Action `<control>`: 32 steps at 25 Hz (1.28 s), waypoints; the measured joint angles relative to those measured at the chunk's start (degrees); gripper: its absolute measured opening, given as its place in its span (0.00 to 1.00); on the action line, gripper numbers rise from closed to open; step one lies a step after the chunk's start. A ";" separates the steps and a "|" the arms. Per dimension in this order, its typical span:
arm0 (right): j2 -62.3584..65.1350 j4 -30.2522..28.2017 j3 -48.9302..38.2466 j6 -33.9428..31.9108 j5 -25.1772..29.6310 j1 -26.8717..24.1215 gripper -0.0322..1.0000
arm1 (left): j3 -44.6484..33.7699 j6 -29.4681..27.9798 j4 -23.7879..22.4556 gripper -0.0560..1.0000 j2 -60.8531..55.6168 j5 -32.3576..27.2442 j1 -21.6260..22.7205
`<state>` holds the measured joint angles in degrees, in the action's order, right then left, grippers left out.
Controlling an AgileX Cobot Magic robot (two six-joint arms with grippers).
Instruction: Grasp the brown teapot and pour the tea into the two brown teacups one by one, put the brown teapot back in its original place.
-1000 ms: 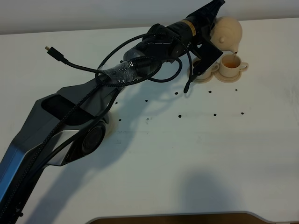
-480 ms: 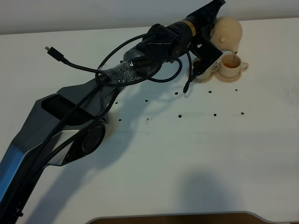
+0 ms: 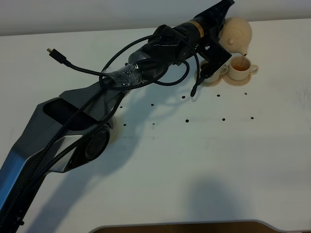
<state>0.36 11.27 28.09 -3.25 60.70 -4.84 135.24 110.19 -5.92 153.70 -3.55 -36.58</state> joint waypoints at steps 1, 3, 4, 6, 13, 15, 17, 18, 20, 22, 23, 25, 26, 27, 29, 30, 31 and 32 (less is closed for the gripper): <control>0.00 0.00 0.00 0.00 0.00 0.00 0.46 | 0.00 0.00 0.00 0.18 0.00 0.00 0.00; 0.00 0.00 0.00 0.00 0.00 0.00 0.46 | 0.00 0.00 0.00 0.18 0.00 0.00 0.00; 0.00 0.00 0.00 0.00 0.00 0.00 0.46 | 0.00 0.00 0.00 0.18 0.00 0.00 0.00; 0.00 0.00 0.00 0.00 0.00 0.00 0.46 | 0.00 0.00 0.00 0.18 0.00 0.00 0.00; 0.00 0.00 0.00 0.00 0.00 0.00 0.46 | 0.00 0.00 0.00 0.18 0.00 -0.76 0.00; 0.00 0.00 0.00 0.00 0.00 0.00 0.46 | 0.00 0.00 0.00 0.18 0.00 -1.37 0.00; 0.00 0.00 0.00 0.00 0.00 0.00 0.46 | 0.00 0.07 0.00 0.18 0.00 -1.90 0.00; 0.00 0.00 0.00 0.00 0.00 0.00 0.46 | 0.00 0.27 0.00 0.18 0.00 -2.16 0.00; 0.00 0.00 0.00 0.00 0.00 0.00 0.46 | 0.00 0.62 0.00 0.18 0.00 -2.48 0.00; 0.00 0.00 0.00 0.00 0.00 0.00 0.46 | 0.00 0.68 0.00 0.18 0.00 -2.60 0.00; 0.00 0.00 0.00 0.00 0.00 0.00 0.46 | 0.00 0.68 0.00 0.18 0.00 -2.60 0.00; 0.00 0.00 0.00 0.00 0.00 0.00 0.46 | 0.00 0.68 0.05 0.18 0.00 -2.60 0.00; 0.00 0.00 0.00 0.00 0.00 0.00 0.46 | 0.00 0.68 0.05 0.18 0.00 -2.60 0.00; 0.00 0.00 0.00 0.00 0.00 0.00 0.46 | 0.00 0.76 0.05 0.18 0.00 -2.60 0.00; 0.00 0.00 0.00 0.00 0.00 0.00 0.46 | 0.00 1.34 -0.01 0.18 0.00 -2.60 0.00; 0.00 0.00 0.00 0.00 0.00 0.00 0.46 | 0.00 2.04 -0.01 0.18 0.00 -2.60 0.00; 0.00 0.00 0.00 0.00 0.00 0.00 0.46 | 0.00 2.74 -0.01 0.18 0.00 -2.60 0.00; 0.00 0.00 0.00 0.00 0.00 0.00 0.46 | 0.00 3.56 -0.01 0.18 0.00 -2.60 0.00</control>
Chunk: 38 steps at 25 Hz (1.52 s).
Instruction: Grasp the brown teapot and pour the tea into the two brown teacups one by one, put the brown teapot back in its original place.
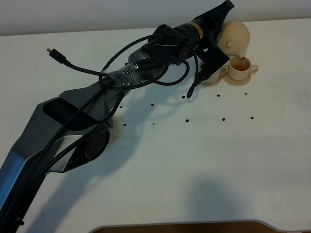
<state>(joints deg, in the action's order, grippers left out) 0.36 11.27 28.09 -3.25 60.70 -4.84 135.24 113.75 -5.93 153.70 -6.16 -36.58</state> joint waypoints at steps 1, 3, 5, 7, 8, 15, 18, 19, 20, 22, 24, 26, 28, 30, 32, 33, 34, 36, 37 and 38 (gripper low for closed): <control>0.00 0.00 0.00 0.00 0.00 0.00 0.46 | 0.00 0.52 0.00 0.18 0.00 0.00 0.00; 0.00 0.00 0.00 0.00 0.00 0.00 0.46 | 0.00 1.24 0.06 0.18 0.00 0.00 0.00; 0.00 0.00 0.00 0.00 0.00 0.00 0.46 | 0.00 1.37 0.06 0.18 0.00 0.00 0.00; 0.00 0.00 0.00 0.00 0.00 0.00 0.46 | 0.00 1.57 0.06 0.18 0.00 0.00 0.00; 0.00 0.00 0.00 0.00 0.00 0.00 0.46 | 0.00 1.63 0.06 0.18 0.00 0.00 0.00; 0.00 0.00 0.00 0.00 0.00 0.00 0.46 | 0.00 1.80 0.06 0.18 0.00 0.25 0.00; 0.00 0.00 0.00 0.00 0.00 0.00 0.46 | 0.00 2.70 0.06 0.18 0.00 0.47 0.00; 0.00 0.00 0.00 0.00 0.00 0.00 0.46 | 0.00 3.19 0.06 0.18 0.00 0.66 0.00; 0.00 0.00 0.00 0.00 0.00 0.00 0.46 | 0.00 3.81 0.06 0.18 0.00 0.87 0.00; 0.00 0.00 0.00 0.00 0.00 0.00 0.46 | 0.00 4.57 0.06 0.18 0.00 0.93 0.00; 0.00 0.00 0.00 0.00 0.00 0.00 0.46 | 0.00 4.72 0.06 0.18 0.00 0.92 0.00; 0.00 0.00 0.00 0.00 0.00 0.00 0.46 | 0.00 4.77 0.12 0.18 0.00 0.92 0.00; 0.00 0.00 0.00 0.00 0.00 0.00 0.46 | 0.00 4.78 0.12 0.18 0.00 0.92 0.00; 0.00 0.00 0.00 0.00 0.00 0.00 0.46 | 0.00 4.78 0.07 0.18 0.00 0.92 0.00; 0.00 0.00 0.00 0.00 0.00 0.00 0.46 | 0.00 4.78 0.07 0.18 0.00 0.92 0.00; 0.00 0.00 0.00 0.00 0.00 0.00 0.46 | 0.00 4.78 0.07 0.18 0.00 0.99 0.00; 0.00 0.00 0.00 0.00 0.00 0.00 0.46 | 0.00 4.78 0.07 0.18 0.00 1.03 0.00; 0.00 0.00 0.00 0.00 0.00 0.00 0.46 | 0.00 4.89 0.07 0.18 0.00 1.05 0.00; 0.00 0.00 0.00 0.00 0.00 0.00 0.46 | 0.00 4.95 0.07 0.18 0.00 1.10 0.00; 0.00 0.00 0.00 0.00 0.00 0.00 0.46 | 0.00 4.94 0.07 0.18 0.00 1.21 0.00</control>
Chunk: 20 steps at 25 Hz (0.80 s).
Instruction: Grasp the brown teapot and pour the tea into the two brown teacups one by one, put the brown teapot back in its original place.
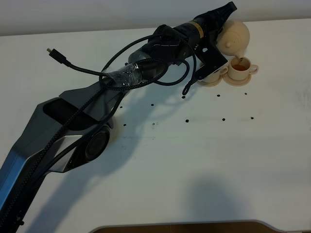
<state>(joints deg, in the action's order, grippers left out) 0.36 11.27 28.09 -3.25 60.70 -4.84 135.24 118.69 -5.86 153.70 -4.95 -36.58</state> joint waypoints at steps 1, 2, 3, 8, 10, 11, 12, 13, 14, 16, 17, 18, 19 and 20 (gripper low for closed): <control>0.00 0.00 0.00 0.00 0.00 0.00 0.46 | 0.00 0.00 0.00 0.18 0.00 0.00 0.00; 0.00 0.00 0.00 0.00 0.00 0.00 0.46 | 0.00 0.00 0.00 0.18 0.00 0.07 0.00; 0.00 0.00 0.00 0.00 0.00 0.00 0.46 | 0.00 -0.06 0.00 0.18 0.00 0.11 0.00; 0.00 0.00 0.00 0.00 0.00 0.00 0.46 | 0.00 0.00 0.00 0.18 0.00 0.30 0.00; 0.00 0.00 0.00 0.00 0.00 0.00 0.46 | 0.00 0.00 0.00 0.18 0.00 0.37 -0.07; 0.00 0.00 0.00 0.00 0.00 0.00 0.46 | 0.00 0.06 0.00 0.18 0.00 0.51 -0.14; 0.00 0.00 0.00 0.00 0.00 0.00 0.46 | 0.00 0.25 0.00 0.18 0.00 0.51 -0.21; 0.00 0.00 0.00 0.00 0.00 0.00 0.46 | 0.00 0.43 0.00 0.18 0.00 0.55 -0.28; 0.00 0.00 0.00 0.00 0.00 0.00 0.46 | 0.00 0.87 0.00 0.18 0.00 0.56 -0.27; 0.00 0.00 0.00 0.00 0.00 0.00 0.46 | 0.00 1.32 0.00 0.18 0.00 0.68 -0.27; 0.00 0.00 0.00 0.00 0.00 0.00 0.46 | 0.00 1.47 0.00 0.18 0.00 0.68 -0.27; 0.00 0.00 0.00 0.00 0.00 0.00 0.46 | 0.00 1.65 0.00 0.18 0.00 0.74 -0.33; 0.00 0.00 0.00 0.00 0.00 0.00 0.46 | 0.00 1.95 0.00 0.18 0.00 0.74 -0.38; 0.00 0.00 0.00 0.00 0.00 0.00 0.46 | 0.00 2.32 0.00 0.18 0.00 0.93 -0.50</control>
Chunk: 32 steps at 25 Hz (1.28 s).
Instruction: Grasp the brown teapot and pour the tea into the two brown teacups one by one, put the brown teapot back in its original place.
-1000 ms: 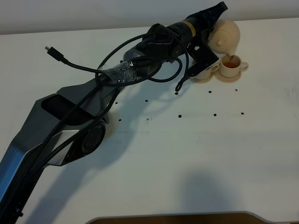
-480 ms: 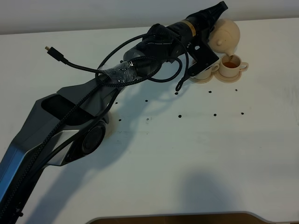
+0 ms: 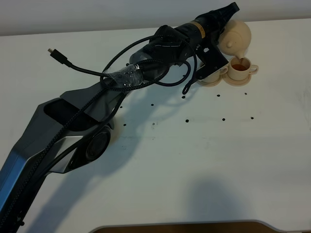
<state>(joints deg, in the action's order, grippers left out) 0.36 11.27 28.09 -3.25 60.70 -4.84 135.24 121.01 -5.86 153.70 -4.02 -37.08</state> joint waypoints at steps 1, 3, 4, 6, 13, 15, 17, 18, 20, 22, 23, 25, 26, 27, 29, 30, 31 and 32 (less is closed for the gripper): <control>0.00 0.00 0.00 0.00 0.00 0.00 0.46 | 0.00 0.32 0.00 0.18 0.00 0.29 -0.15; 0.00 0.00 0.00 0.00 0.00 0.00 0.46 | 0.00 0.72 0.00 0.18 0.00 0.73 -0.43; 0.00 0.00 0.00 0.00 0.00 0.00 0.46 | 0.00 0.92 0.00 0.18 0.00 0.87 -0.49; 0.00 0.00 0.00 0.00 0.00 0.00 0.46 | 0.00 1.19 0.00 0.18 0.00 0.94 -0.62; 0.00 0.00 0.00 0.00 0.00 0.00 0.46 | 0.00 1.38 -1.08 0.18 0.00 1.01 -0.62; 0.00 0.00 0.00 0.00 0.00 0.00 0.46 | 0.00 1.38 -1.70 0.18 0.00 1.06 -0.62; 0.00 0.00 0.00 0.00 0.00 0.00 0.46 | 0.00 1.38 -2.66 0.18 0.00 1.32 -0.62; 0.00 0.00 0.00 0.00 0.00 0.00 0.46 | 0.00 1.38 -3.09 0.18 0.00 1.44 -0.62; 0.00 0.00 0.00 0.00 0.00 0.00 0.46 | 0.00 1.38 -3.86 0.18 0.00 1.63 -0.64; 0.00 0.00 0.00 0.00 0.00 0.00 0.46 | 0.00 1.38 -4.19 0.18 0.00 1.76 -0.69; 0.00 0.00 0.00 0.00 0.00 0.00 0.46 | 0.00 1.43 -4.32 0.18 0.00 1.76 -0.69; 0.00 0.00 0.00 0.00 0.00 0.00 0.46 | 0.00 1.43 -4.80 0.18 0.00 2.09 -0.69; 0.00 0.00 0.00 0.00 0.00 0.00 0.46 | 0.00 1.43 -5.27 0.18 0.00 2.36 -0.74; 0.00 0.00 0.00 0.00 0.00 0.00 0.46 | 0.00 1.43 -5.44 0.18 0.00 2.56 -0.74; 0.00 0.00 0.00 0.00 0.00 0.00 0.46 | 0.00 1.43 -5.73 0.18 0.00 2.67 -0.81; 0.00 0.00 0.00 0.00 0.00 0.00 0.46 | 0.00 1.43 -6.05 0.18 0.00 2.85 -0.92; 0.00 0.00 0.00 0.00 0.00 0.00 0.46 | 0.00 1.43 -6.50 0.18 0.00 2.95 -0.97; 0.00 0.00 0.00 0.00 0.00 0.00 0.46 | 0.00 1.43 -6.88 0.18 0.00 3.03 -0.99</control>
<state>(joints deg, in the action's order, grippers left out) 0.36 11.27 28.09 -3.25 60.70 -4.84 135.24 122.44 -12.74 153.70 -0.99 -38.08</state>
